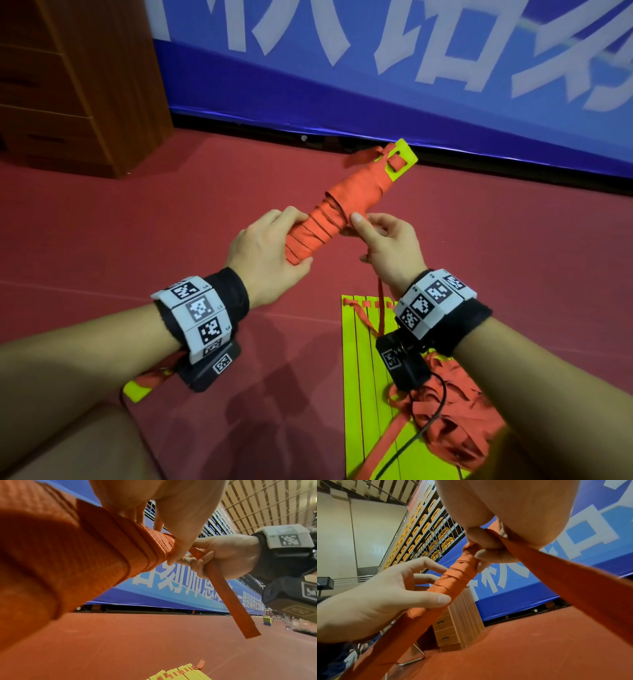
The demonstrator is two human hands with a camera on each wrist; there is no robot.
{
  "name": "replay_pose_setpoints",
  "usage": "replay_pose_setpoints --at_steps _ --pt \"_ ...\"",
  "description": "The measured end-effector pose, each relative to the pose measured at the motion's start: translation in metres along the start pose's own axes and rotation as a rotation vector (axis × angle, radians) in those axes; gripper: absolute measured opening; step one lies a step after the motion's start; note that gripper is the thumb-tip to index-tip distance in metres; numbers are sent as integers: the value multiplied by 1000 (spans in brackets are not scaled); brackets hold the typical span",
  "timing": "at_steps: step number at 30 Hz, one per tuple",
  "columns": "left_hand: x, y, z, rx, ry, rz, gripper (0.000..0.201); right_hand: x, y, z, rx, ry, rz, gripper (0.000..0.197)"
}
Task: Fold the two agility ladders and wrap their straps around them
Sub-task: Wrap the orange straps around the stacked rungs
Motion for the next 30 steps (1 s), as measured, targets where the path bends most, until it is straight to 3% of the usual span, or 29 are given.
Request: replay_pose_setpoints --at_steps 5,17,23,30 --pt "1 2 0 28 84 -4 49 1 -1 0 26 -12 -5 22" --pt "-9 4 -2 84 374 -102 43 -4 1 1 9 -58 -145 26" --pt "-13 2 -4 88 444 -121 42 -9 3 0 -54 -186 -133 24" --pt "-21 0 -6 162 753 -225 52 -12 10 -2 -159 -197 -227 31"
Point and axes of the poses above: each hand's wrist, its own y-axis away from the middle knuckle, its own x-axis out of the back of the hand, z = x × y, the point moved 5 cm from there along -y, towards the middle knuckle, and after that the axes turned 4 degrees about -z, right-handed, at the moved point
